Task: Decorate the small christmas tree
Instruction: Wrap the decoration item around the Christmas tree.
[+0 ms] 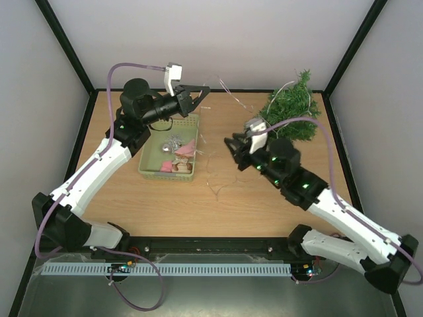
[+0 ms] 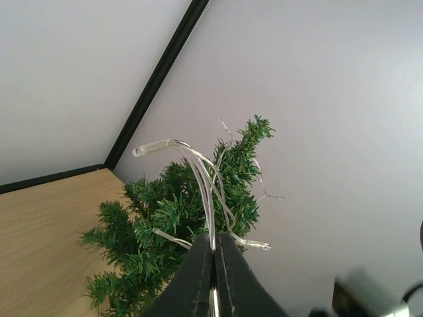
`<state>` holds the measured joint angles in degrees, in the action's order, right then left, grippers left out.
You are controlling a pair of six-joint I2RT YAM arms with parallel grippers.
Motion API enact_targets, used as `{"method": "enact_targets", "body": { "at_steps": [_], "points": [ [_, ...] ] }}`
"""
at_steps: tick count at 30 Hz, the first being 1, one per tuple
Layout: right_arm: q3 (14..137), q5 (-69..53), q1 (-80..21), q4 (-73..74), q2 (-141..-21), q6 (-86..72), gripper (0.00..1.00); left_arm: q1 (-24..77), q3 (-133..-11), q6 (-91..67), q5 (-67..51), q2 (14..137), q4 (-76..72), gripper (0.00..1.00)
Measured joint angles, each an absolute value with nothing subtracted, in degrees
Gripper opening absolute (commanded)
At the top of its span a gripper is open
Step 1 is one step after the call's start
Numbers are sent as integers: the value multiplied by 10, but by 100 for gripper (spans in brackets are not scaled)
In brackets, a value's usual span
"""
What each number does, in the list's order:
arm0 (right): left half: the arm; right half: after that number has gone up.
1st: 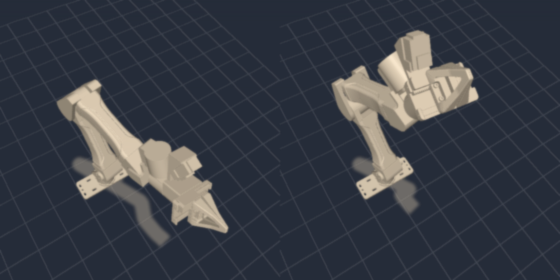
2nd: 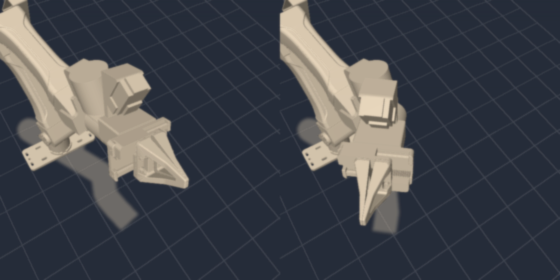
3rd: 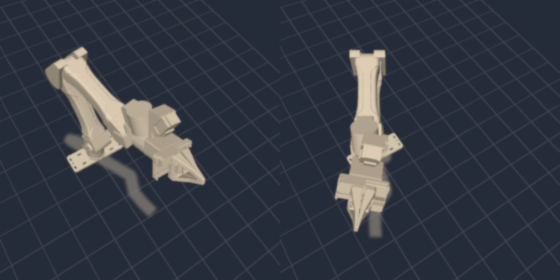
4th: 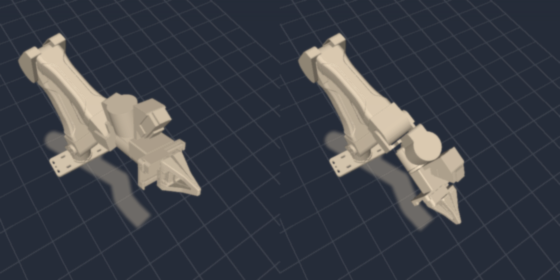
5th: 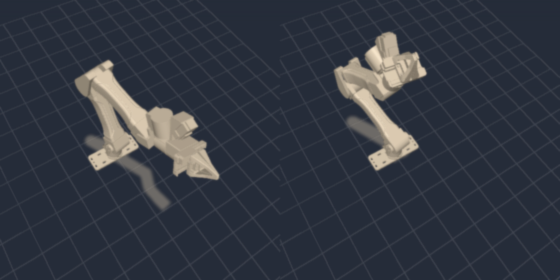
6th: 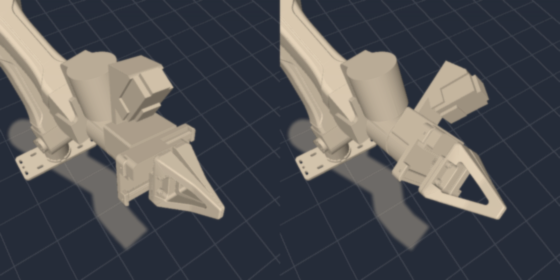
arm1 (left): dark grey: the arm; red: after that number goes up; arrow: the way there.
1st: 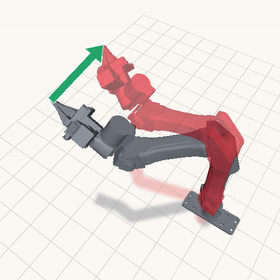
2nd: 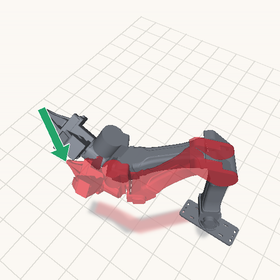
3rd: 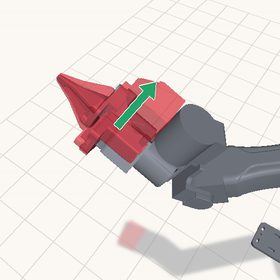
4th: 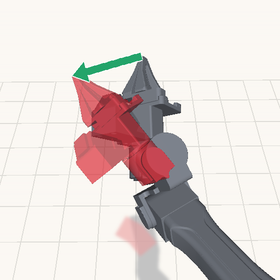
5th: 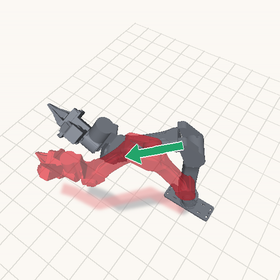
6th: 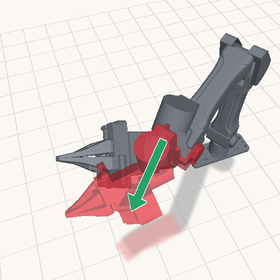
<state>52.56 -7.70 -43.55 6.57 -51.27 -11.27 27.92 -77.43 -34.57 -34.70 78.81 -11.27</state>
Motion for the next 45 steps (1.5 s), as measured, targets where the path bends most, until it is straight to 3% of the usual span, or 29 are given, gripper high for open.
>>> {"method": "enact_targets", "body": {
  "at_steps": [7, 16, 28, 32, 36, 37, 45],
  "points": [
    [432, 22, -573, -44, -598, -71, 35, 279, -773, -354, -346, 788, -118, 2],
    [355, 110, -577, -191, -680, -52, 39, 279, -770, -365, -345, 788, -126, 2],
    [323, 119, -577, -291, -744, -104, 46, 279, -767, -377, -345, 787, -130, 2],
    [323, 115, -577, -311, -773, -112, 37, 279, -759, -379, -345, 784, -134, 2],
    [323, 116, -577, -321, -789, -114, 5, 279, -757, -380, -344, 782, -134, 2],
    [323, 117, -577, -321, -788, -112, 2, 279, -757, -380, -343, 782, -135, 2],
    [315, 115, -577, -279, -677, -109, 2, 279, -757, -380, -331, 779, -138, 4]
  ]
}}
